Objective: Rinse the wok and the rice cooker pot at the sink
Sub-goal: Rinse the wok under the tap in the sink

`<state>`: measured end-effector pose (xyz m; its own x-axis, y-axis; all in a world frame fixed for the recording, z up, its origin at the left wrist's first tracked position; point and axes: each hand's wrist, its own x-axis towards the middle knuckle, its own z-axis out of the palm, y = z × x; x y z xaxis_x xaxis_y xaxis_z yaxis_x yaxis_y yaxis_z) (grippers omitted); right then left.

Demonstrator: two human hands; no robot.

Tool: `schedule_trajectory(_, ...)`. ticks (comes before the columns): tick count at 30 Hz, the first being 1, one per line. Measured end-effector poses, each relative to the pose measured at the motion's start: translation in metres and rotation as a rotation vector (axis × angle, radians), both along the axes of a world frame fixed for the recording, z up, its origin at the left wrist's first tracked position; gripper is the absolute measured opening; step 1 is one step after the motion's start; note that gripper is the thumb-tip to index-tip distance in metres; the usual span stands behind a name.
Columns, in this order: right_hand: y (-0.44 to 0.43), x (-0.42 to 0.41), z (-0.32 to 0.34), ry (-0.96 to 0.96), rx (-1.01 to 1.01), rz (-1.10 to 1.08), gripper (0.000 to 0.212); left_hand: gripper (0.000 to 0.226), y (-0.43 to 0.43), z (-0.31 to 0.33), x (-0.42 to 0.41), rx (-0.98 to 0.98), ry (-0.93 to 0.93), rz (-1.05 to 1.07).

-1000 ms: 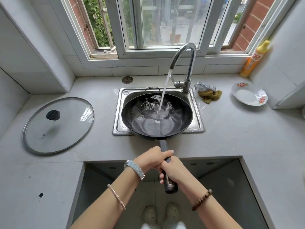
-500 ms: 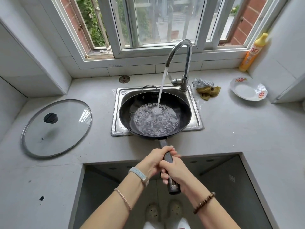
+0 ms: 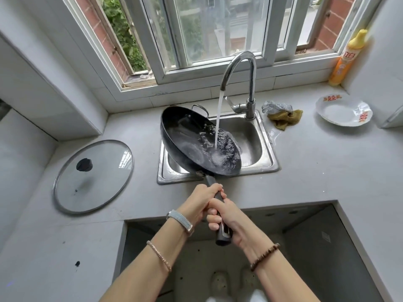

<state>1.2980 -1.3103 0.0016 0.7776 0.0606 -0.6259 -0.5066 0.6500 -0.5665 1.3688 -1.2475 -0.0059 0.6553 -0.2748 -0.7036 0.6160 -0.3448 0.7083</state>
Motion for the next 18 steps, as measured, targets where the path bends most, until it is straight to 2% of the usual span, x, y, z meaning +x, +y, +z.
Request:
schedule_trajectory(7,0.019,0.002,0.0,-0.038,0.203,0.006,0.02,0.032,0.019,0.018,-0.002,0.142,-0.174,-0.029)
schedule_trajectory(12,0.031,0.003,0.01,-0.069,0.327,0.018,0.027,0.033,0.031,0.027,0.002,0.328,-0.304,-0.064)
schedule_trajectory(18,0.039,0.005,0.016,-0.124,0.419,0.049,0.024,0.029,0.042,0.043,0.004,0.486,-0.454,-0.095)
